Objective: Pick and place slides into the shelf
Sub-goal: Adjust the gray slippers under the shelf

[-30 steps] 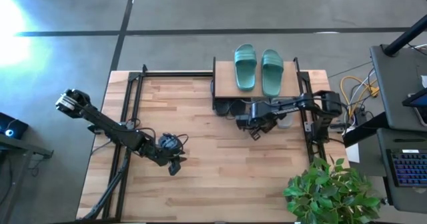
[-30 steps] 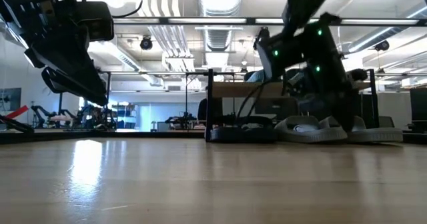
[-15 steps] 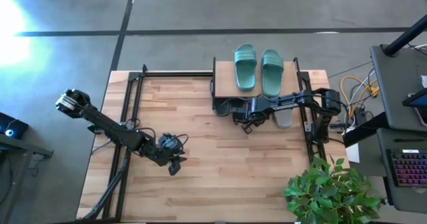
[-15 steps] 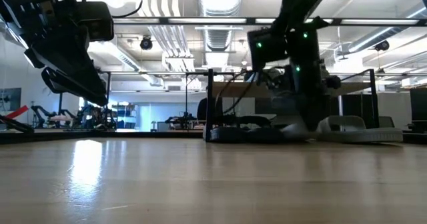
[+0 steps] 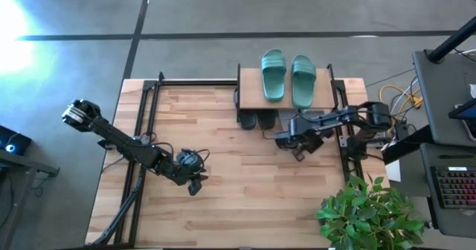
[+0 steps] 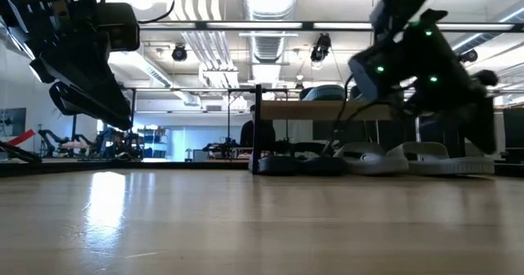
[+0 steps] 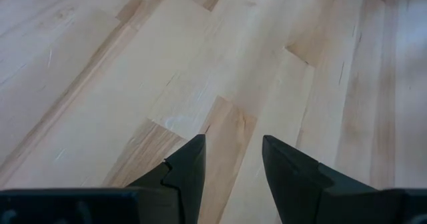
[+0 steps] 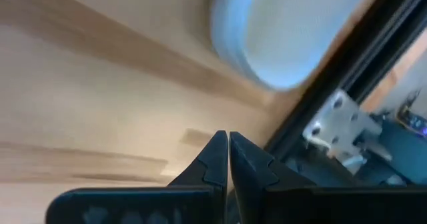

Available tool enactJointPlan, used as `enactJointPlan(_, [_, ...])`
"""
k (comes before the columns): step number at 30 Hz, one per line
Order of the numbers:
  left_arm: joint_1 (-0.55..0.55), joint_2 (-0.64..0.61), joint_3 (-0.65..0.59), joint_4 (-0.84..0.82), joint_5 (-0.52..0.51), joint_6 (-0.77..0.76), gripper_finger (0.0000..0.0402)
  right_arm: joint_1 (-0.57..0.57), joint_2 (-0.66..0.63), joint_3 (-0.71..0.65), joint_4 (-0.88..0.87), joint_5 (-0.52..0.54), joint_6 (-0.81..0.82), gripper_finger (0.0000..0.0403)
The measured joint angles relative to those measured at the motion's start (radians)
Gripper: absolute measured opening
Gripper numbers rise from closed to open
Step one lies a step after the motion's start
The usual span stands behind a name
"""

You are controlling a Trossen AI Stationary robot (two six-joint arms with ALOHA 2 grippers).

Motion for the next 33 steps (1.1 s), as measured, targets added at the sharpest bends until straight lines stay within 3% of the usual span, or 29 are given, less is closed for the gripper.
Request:
enactJointPlan(6, [0.000,0.000,0.000,-0.001,0.000,0.000,0.0134,0.005,-0.049,-0.100,0.037,-0.019,0.022,0.0009])
enactJointPlan(13, [0.000,0.000,0.000,-0.002,0.000,-0.001,0.0134,-0.035,-0.049,-0.215,0.245,0.026,-0.013,0.0008])
enactJointPlan(20, [0.000,0.000,0.000,-0.004,0.003,-0.001,0.0134,-0.040,-0.048,-0.182,0.227,0.323,-0.015,0.0009])
enactJointPlan(33, [0.000,0.001,0.000,-0.003,0.029,-0.003,0.0134,-0.030,-0.058,-0.108,0.301,0.400,-0.069,0.0008])
